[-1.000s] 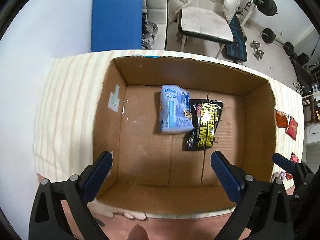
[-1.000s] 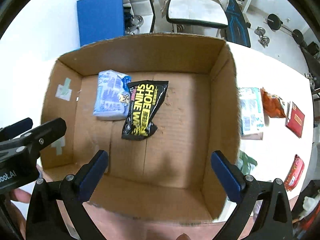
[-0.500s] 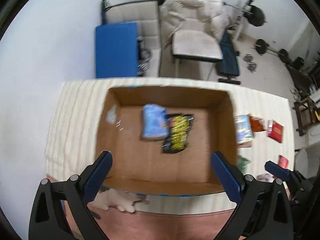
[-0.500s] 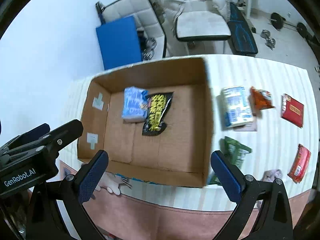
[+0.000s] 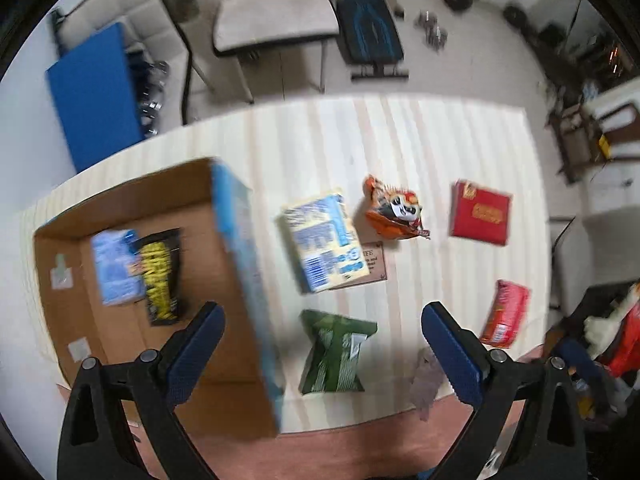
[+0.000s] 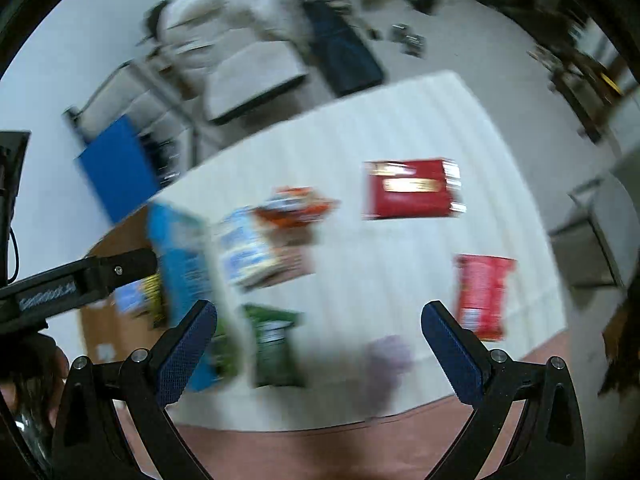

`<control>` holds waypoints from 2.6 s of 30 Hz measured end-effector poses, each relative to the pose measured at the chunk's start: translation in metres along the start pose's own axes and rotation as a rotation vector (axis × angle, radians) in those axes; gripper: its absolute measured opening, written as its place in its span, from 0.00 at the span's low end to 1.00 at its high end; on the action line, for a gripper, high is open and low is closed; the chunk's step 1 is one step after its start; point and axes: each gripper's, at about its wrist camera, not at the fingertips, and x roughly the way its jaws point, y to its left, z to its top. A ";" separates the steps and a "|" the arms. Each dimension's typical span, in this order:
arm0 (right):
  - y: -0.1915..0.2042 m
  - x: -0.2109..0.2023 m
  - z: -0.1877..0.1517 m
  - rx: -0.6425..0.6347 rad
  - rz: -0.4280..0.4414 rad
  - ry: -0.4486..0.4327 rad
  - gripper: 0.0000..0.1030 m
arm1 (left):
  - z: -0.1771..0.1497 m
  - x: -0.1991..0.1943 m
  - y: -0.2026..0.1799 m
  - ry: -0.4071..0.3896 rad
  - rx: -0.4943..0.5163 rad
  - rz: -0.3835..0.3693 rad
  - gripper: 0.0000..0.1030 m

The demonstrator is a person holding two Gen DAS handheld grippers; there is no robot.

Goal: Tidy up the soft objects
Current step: 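Move both tools back toward the remaining items on the table, then grasp the yellow milk carton with the left tool while the right tool grasps the red snack bag, then carry the carton and red bag into the box and open both tools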

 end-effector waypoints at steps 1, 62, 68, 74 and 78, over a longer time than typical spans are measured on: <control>-0.012 0.003 0.003 0.015 -0.012 0.004 1.00 | 0.005 0.013 -0.009 0.027 0.009 0.018 0.98; 0.165 0.024 -0.023 -0.260 0.220 0.147 0.46 | -0.090 -0.094 0.196 -0.226 -0.203 0.006 0.59; 0.247 0.060 -0.014 -0.328 0.156 0.149 0.46 | -0.076 -0.066 0.282 -0.185 -0.291 0.079 0.59; 0.286 0.123 -0.010 -0.350 0.067 0.179 0.46 | -0.048 -0.006 0.333 -0.083 -0.328 0.118 0.59; 0.297 0.156 -0.009 -0.368 0.005 0.201 0.46 | -0.046 0.018 0.346 -0.030 -0.322 0.110 0.60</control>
